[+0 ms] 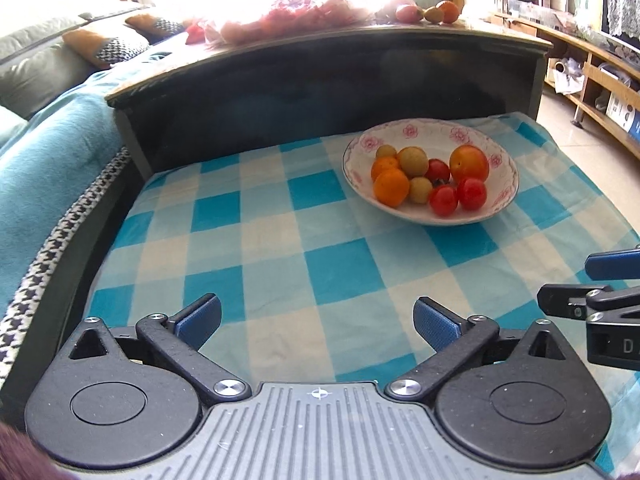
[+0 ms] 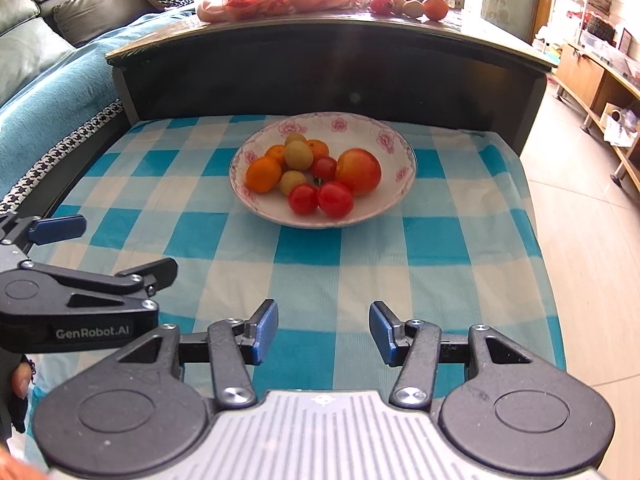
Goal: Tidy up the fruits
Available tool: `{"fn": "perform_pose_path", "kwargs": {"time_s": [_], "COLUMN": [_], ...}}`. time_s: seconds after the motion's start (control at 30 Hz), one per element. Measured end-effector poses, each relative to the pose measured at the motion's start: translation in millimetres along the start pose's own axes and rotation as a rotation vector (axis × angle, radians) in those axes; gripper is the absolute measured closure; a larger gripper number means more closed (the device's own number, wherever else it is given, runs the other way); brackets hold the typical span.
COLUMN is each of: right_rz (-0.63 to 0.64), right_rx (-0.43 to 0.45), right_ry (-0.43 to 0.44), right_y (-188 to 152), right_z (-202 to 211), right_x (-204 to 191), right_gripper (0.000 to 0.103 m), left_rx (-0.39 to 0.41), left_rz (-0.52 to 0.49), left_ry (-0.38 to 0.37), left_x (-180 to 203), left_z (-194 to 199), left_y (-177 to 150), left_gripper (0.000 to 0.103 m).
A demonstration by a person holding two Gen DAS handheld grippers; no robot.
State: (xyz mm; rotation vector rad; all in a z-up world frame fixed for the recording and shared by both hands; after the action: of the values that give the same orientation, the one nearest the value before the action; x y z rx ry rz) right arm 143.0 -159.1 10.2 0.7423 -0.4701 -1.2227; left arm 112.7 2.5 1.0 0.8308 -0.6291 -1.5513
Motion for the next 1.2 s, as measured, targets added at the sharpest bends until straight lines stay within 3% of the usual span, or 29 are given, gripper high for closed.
{"fn": "perform_pose_path", "kwargs": {"time_s": [0.43, 1.2], "right_rz": [-0.02, -0.027], "right_rx": [0.0, -0.028], "right_ry": [0.004, -0.001], "right_y": [-17, -35], "right_z": [19, 31], "right_x": [-10, -18], "right_gripper": [0.049, 0.048], "left_rx": [-0.024, -0.036], "left_rz": [0.047, 0.062], "left_ry": [-0.044, -0.047], "left_x": [-1, -2], "left_z": [20, 34], "left_y": [-14, -28], "left_gripper": [0.0, 0.0]}}
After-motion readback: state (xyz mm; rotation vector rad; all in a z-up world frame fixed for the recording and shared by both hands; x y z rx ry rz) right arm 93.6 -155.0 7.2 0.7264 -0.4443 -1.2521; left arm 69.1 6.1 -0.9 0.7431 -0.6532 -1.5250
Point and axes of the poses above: each gripper's, at about its wrist camera, not at the fingertips, and z roughly against the way its jaws point, x to its right, y to its top, the point moved 1 cm from there along -z, roughly the way its jaws point, and after that the axes turned 9 degrees about x, right-handed, at the moved point
